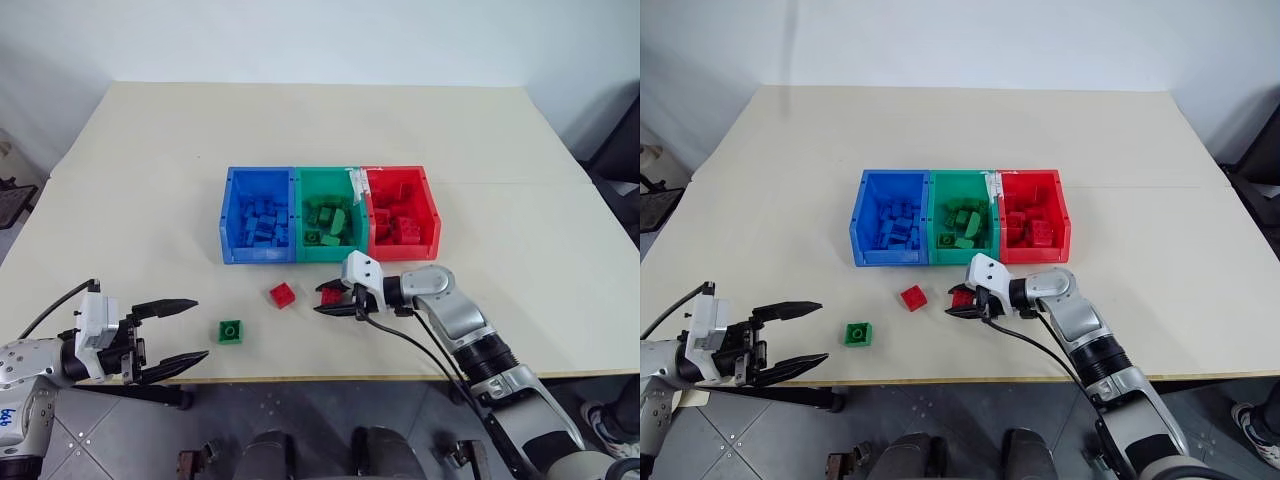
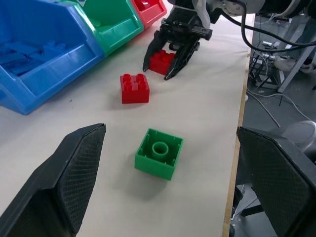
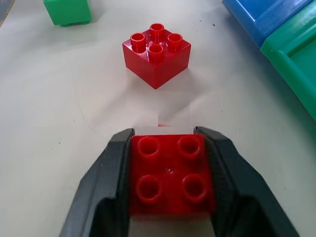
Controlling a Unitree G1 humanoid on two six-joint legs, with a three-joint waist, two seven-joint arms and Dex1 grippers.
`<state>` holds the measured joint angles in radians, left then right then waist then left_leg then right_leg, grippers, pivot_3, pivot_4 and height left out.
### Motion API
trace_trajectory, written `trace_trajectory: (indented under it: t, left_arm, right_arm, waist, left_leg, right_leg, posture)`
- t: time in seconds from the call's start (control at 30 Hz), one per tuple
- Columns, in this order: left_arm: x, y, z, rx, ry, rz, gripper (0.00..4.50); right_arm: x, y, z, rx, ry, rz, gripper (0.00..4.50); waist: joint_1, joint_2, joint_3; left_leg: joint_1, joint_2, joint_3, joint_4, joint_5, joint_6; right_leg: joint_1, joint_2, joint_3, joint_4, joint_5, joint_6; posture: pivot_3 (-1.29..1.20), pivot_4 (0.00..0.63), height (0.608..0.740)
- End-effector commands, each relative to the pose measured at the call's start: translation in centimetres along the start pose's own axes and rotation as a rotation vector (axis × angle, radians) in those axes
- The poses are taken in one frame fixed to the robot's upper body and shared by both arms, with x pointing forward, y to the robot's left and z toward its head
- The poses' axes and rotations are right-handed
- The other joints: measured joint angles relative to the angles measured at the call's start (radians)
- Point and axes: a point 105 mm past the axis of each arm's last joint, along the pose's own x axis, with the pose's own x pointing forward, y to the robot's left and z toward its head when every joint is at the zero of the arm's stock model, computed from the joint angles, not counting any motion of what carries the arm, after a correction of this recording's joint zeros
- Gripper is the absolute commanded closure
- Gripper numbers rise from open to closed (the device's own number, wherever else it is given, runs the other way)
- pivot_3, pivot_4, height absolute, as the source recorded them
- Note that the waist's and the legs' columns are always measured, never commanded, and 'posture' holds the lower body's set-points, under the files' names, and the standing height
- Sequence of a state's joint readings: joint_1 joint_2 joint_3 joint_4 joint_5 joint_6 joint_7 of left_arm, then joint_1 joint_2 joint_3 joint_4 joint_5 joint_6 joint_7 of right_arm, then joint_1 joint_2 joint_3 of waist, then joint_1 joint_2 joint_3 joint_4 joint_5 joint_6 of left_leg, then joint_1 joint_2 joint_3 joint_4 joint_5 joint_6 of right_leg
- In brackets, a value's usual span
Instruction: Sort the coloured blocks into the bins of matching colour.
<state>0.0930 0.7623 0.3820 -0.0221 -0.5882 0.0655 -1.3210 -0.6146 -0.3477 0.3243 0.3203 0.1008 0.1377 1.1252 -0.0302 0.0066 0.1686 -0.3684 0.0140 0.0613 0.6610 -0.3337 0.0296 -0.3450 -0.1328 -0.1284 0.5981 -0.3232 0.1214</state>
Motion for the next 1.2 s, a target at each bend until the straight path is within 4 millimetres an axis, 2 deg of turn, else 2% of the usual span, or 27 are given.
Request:
trace_trajectory:
  t: [0.03,0.17,0.27,0.37,0.53,0.73,0.8,0.9,1.03,1.17,1.2]
  left_arm:
    - [0.0,0.3,0.6,0.021,-0.025,0.006,0.00]
    - [0.3,0.5,0.7,0.022,-0.033,-0.004,0.00]
    - [0.7,0.8,0.8,0.031,-0.048,-0.012,0.00]
    - [0.9,1.1,1.1,0.040,-0.075,-0.016,0.00]
    - [2.1,2.4,3.2,0.085,-0.225,0.025,0.00]
    - [3.3,3.0,4.4,0.111,-0.313,0.025,0.00]
    - [3.8,3.1,4.9,0.117,-0.344,0.027,0.00]
    - [4.1,3.1,5.2,0.120,-0.372,0.020,0.00]
    - [4.4,3.3,5.4,0.112,-0.402,0.018,0.00]
    - [5.0,3.2,5.3,0.106,-0.408,0.012,0.00]
    - [4.9,3.3,5.2,0.107,-0.401,0.011,0.00]
  right_arm:
    - [-1.0,-0.7,1.4,-0.026,-0.046,-0.032,2.98]
    - [-2.9,-1.5,2.8,-0.031,-0.080,-0.070,2.98]
    - [-6.0,-2.9,4.2,-0.024,-0.111,-0.143,2.98]
    - [-9.3,-5.4,5.3,-0.030,-0.127,-0.276,2.98]
    - [-12.6,-9.7,5.6,-0.044,-0.107,-0.474,2.98]
    - [-13.1,-12.3,5.4,-0.026,-0.101,-0.558,2.98]
    - [-12.9,-12.5,5.1,-0.031,-0.081,-0.551,2.26]
    - [-12.9,-12.7,5.0,-0.044,-0.068,-0.555,1.42]
    - [-13.8,-12.6,4.9,-0.056,-0.047,-0.554,0.07]
    - [-14.7,-11.2,4.6,-0.074,-0.013,-0.485,0.03]
    - [-14.8,-10.3,4.5,-0.077,-0.003,-0.435,0.03]
  waist:
    - [-0.001,0.000,0.000]
    - [0.002,0.001,0.001]
    - [0.004,0.001,0.001]
    - [0.003,0.001,0.000]
    - [-0.001,0.001,0.000]
    - [-0.002,0.001,0.000]
    - [-0.002,0.001,0.000]
    - [0.001,0.001,0.000]
    - [0.002,0.001,0.000]
    - [0.004,0.001,0.000]
    - [0.004,0.001,0.000]
  left_leg:
    - [0.000,0.000,0.000,0.000,0.000,0.000]
    - [0.000,0.000,0.000,0.000,0.000,0.000]
    - [0.000,0.000,0.000,0.000,0.000,0.000]
    - [0.000,-0.001,0.000,0.000,0.000,0.000]
    - [0.000,0.001,0.001,0.000,0.000,0.000]
    - [0.000,0.000,0.003,0.000,0.000,0.000]
    - [0.000,0.000,0.003,0.000,0.001,0.001]
    - [0.000,0.000,0.003,0.001,0.001,0.001]
    - [-0.001,-0.001,0.003,0.001,0.001,0.001]
    - [-0.001,-0.001,0.002,0.001,0.001,0.002]
    - [-0.001,-0.001,0.001,0.001,0.001,0.002]
  right_leg:
    - [0.000,0.000,0.000,0.000,0.000,0.000]
    - [0.000,0.000,0.000,0.000,0.000,0.000]
    - [0.000,0.000,0.000,0.000,0.000,0.000]
    - [0.001,-0.001,0.000,-0.001,0.000,0.000]
    - [0.001,0.001,-0.001,-0.001,0.000,0.000]
    - [0.000,0.002,-0.002,-0.001,0.000,0.000]
    - [0.000,0.003,-0.003,-0.001,0.000,0.000]
    - [0.001,0.003,-0.003,-0.001,0.000,0.000]
    - [0.001,0.003,-0.003,-0.001,0.000,0.000]
    - [0.001,0.003,-0.003,-0.001,0.000,0.000]
    - [0.002,0.003,-0.003,-0.001,0.000,0.000]
  posture:
    - [0.00,0.150,0.740]
    - [0.00,0.150,0.740]
    - [0.00,0.150,0.740]
    - [0.00,0.150,0.740]
    - [0.00,0.150,0.740]
    - [0.00,0.150,0.740]
    - [0.00,0.150,0.740]
    - [0.00,0.150,0.740]
    - [0.00,0.150,0.740]
    - [0.00,0.150,0.740]
    - [0.00,0.150,0.740]
